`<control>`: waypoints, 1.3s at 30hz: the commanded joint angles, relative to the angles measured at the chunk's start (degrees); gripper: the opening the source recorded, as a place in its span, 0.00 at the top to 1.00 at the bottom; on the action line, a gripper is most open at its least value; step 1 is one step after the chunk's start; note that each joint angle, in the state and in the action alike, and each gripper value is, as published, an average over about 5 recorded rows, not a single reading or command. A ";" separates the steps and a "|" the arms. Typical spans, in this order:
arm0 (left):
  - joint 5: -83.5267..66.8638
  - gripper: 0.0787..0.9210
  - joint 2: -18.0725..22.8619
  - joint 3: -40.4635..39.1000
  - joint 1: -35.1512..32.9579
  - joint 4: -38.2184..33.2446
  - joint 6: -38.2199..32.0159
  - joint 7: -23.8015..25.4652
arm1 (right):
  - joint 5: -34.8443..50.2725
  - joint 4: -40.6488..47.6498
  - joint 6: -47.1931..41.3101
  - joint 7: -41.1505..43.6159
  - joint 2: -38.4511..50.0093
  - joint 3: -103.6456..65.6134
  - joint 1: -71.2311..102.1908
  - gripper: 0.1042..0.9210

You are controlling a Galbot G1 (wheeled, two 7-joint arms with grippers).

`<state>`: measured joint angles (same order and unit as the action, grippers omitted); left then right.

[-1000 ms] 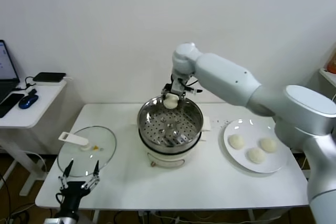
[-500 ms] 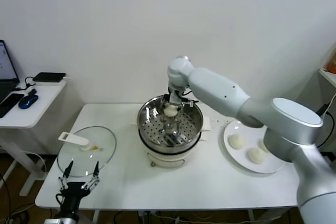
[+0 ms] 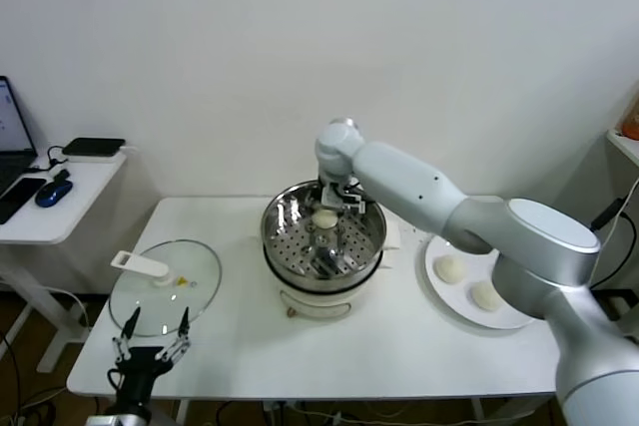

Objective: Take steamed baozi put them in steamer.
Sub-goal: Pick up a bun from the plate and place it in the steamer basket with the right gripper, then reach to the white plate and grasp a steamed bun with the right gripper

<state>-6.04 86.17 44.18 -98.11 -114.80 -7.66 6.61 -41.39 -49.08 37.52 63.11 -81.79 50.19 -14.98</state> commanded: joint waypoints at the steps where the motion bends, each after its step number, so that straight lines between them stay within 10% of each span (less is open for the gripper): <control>1: 0.03 0.12 0.02 0.01 -0.05 0.11 -0.06 -0.01 | -1.59 -0.07 0.61 -0.25 -0.06 -0.45 0.54 0.19; 15: -0.03 0.12 0.16 0.19 0.10 -0.26 0.16 0.00 | 18.44 -5.79 -1.55 4.95 5.93 6.11 -8.55 0.12; 28: 0.21 0.12 0.00 0.07 0.23 -1.11 0.57 0.13 | 57.53 -17.16 -31.90 2.92 26.69 25.53 -25.30 0.12; 39: 0.82 0.12 0.04 -0.61 0.45 -1.45 0.75 0.25 | 68.03 -14.13 -44.64 2.68 39.55 26.25 -20.72 0.12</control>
<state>-5.49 86.26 43.76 -97.70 -116.25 -6.95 6.84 12.17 -62.42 6.02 66.14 -54.09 72.33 -35.67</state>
